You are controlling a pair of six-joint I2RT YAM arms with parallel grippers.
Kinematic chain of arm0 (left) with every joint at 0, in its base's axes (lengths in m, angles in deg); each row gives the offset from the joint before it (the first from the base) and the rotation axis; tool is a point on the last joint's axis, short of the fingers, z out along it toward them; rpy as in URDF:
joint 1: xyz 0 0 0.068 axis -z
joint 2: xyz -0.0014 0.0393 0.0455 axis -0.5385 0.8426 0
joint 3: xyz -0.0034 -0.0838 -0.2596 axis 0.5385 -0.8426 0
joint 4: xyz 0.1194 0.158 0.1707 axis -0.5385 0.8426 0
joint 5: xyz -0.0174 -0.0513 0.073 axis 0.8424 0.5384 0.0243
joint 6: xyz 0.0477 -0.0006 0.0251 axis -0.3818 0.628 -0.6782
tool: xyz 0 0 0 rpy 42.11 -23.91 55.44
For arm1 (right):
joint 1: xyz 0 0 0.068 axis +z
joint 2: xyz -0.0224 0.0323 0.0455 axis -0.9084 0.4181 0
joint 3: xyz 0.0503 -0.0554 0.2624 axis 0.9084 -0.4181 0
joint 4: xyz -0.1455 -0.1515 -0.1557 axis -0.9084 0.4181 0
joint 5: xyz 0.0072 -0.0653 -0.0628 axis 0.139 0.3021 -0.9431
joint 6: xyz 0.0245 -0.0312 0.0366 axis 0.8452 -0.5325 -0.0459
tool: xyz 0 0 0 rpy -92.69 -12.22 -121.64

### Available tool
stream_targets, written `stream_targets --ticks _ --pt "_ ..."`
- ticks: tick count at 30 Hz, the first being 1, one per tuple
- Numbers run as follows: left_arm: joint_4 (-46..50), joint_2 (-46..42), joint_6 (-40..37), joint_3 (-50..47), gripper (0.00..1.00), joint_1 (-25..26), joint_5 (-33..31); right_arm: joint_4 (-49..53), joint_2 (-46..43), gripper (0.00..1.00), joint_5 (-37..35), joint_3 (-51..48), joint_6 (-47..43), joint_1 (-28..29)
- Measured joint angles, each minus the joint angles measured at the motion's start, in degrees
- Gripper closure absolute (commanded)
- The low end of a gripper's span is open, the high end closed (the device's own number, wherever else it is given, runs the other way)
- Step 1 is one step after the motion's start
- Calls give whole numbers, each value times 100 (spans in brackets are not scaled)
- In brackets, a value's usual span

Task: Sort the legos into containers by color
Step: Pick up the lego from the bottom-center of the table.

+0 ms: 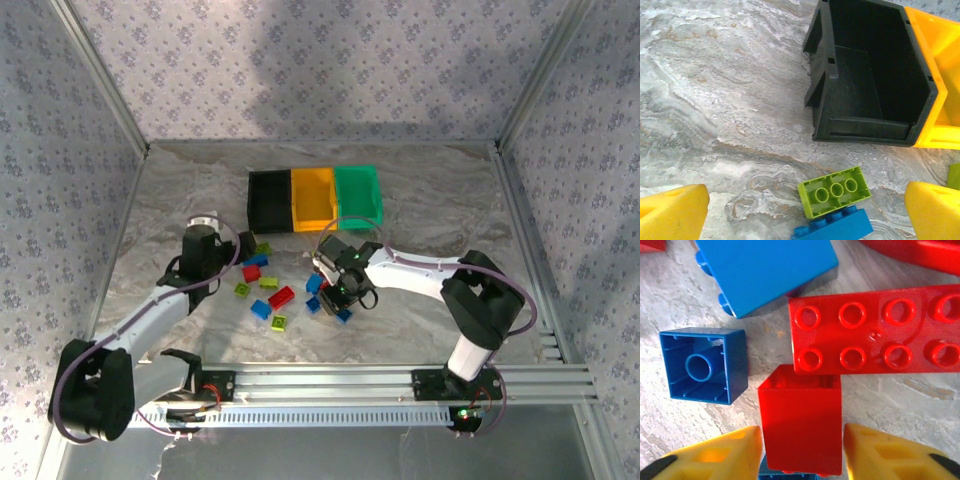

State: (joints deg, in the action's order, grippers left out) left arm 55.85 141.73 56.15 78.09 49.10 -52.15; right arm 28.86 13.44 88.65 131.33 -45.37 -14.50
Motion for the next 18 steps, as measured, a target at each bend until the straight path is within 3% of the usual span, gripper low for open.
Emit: stream_targets --ticks 5,18 --pt "7 -4 20 -13 0 0 -140 33 -17 62 -17 9 -11 -2" --pt "48 -4 234 -17 0 -197 -385 -212 -310 63 61 651 -13 -234"
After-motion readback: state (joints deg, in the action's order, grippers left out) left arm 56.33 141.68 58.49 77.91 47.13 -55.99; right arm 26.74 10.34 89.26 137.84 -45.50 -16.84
